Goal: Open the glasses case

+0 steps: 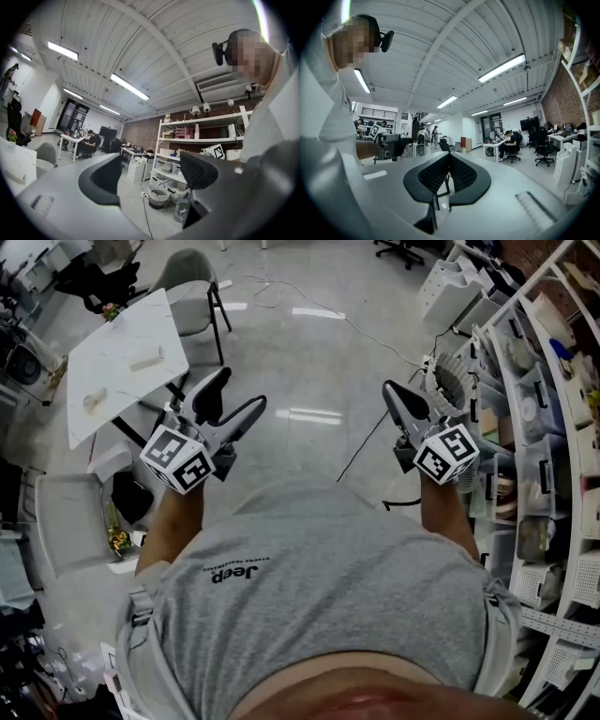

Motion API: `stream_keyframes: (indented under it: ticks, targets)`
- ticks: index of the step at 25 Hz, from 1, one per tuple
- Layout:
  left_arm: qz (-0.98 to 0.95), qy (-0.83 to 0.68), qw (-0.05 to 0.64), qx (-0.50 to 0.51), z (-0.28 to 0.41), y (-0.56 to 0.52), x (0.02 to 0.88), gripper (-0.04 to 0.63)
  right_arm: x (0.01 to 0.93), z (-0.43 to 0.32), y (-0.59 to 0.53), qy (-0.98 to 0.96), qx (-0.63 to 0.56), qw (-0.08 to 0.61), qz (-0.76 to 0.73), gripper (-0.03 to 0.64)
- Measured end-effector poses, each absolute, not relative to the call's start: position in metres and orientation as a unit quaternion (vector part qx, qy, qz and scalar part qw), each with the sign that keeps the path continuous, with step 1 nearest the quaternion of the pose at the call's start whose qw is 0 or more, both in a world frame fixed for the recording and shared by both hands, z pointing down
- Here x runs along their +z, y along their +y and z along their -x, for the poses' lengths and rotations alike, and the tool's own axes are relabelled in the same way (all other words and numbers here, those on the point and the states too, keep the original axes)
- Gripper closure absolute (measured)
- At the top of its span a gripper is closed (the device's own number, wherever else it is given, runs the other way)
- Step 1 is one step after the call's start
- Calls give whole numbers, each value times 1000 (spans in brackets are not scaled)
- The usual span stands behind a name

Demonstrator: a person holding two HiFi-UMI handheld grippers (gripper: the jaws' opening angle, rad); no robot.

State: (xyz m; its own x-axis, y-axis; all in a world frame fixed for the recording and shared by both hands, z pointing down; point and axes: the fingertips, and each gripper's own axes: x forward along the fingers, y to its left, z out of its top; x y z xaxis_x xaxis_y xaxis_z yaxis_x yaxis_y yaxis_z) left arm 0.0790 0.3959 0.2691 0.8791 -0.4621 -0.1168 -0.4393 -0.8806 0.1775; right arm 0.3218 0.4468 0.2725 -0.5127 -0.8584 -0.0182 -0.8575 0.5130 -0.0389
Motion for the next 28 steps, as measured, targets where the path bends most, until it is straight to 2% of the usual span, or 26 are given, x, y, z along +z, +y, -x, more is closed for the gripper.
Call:
stream_keyframes:
  ticks: [9, 17, 23, 28]
  targets:
    - [-957, -271, 82, -59, -127, 421, 279, 164, 285, -371, 456, 882, -18, 26, 470, 614]
    - [-954, -284, 89, -47, -132, 414, 288, 163, 294, -378, 435, 887, -28, 28, 460, 614]
    - [-956, -272, 89, -59, -113, 366, 297, 163, 300, -358, 392, 885, -29, 23, 465, 614]
    - [-965, -238, 91, -71, -85, 281, 309, 160, 304, -328, 323, 869, -21, 14, 494, 614]
